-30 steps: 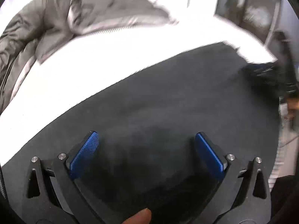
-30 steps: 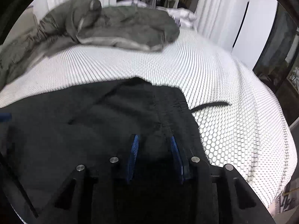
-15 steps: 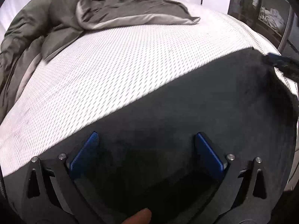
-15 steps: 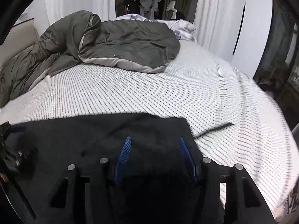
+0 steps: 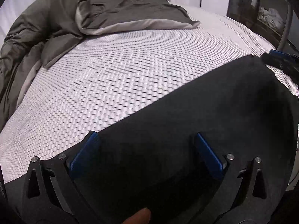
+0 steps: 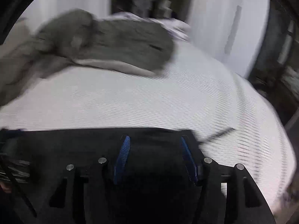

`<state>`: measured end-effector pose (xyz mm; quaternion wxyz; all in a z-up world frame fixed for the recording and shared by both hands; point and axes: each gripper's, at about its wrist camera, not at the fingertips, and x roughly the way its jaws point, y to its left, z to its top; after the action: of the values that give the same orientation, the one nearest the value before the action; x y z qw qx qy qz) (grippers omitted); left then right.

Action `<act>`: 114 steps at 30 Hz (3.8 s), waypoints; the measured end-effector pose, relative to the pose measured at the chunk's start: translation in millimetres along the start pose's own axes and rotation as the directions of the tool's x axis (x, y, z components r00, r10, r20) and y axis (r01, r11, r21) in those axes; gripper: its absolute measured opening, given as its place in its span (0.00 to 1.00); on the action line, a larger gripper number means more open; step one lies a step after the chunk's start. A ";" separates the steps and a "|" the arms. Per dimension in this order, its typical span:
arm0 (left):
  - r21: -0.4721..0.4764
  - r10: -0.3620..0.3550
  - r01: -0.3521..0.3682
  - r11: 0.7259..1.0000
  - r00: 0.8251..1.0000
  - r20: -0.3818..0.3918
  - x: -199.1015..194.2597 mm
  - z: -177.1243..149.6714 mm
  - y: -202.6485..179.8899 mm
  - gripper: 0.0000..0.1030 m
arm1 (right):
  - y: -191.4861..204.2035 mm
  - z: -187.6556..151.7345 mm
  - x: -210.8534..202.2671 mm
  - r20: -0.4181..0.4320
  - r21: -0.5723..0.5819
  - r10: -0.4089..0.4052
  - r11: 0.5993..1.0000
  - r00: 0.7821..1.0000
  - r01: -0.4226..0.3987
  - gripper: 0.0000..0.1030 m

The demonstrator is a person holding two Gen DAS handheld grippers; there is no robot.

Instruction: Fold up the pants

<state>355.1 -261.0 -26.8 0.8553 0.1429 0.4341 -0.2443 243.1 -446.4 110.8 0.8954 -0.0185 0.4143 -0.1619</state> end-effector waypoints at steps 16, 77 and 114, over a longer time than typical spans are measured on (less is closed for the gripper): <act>-0.237 0.202 -0.224 0.945 0.973 -0.115 -45.5 -102.4 151.8 0.99 | 54.8 -28.5 19.6 -0.153 -0.176 -0.013 0.984 0.988 -0.014 0.72; -0.265 0.260 -0.282 0.922 0.959 -0.114 -102.0 -167.1 170.8 0.98 | 91.0 -81.0 3.5 -0.198 -0.316 0.037 0.943 0.980 -0.100 0.89; -0.325 0.319 -0.326 0.888 0.945 -0.078 -204.5 -265.2 238.2 0.34 | 115.2 -89.0 -11.5 -0.180 -0.397 0.162 0.891 0.970 -0.222 0.89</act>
<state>202.7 120.3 -7.4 0.8907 0.0687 0.4490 -0.0202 201.3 -324.8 41.6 0.8509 -0.1551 0.5016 0.0182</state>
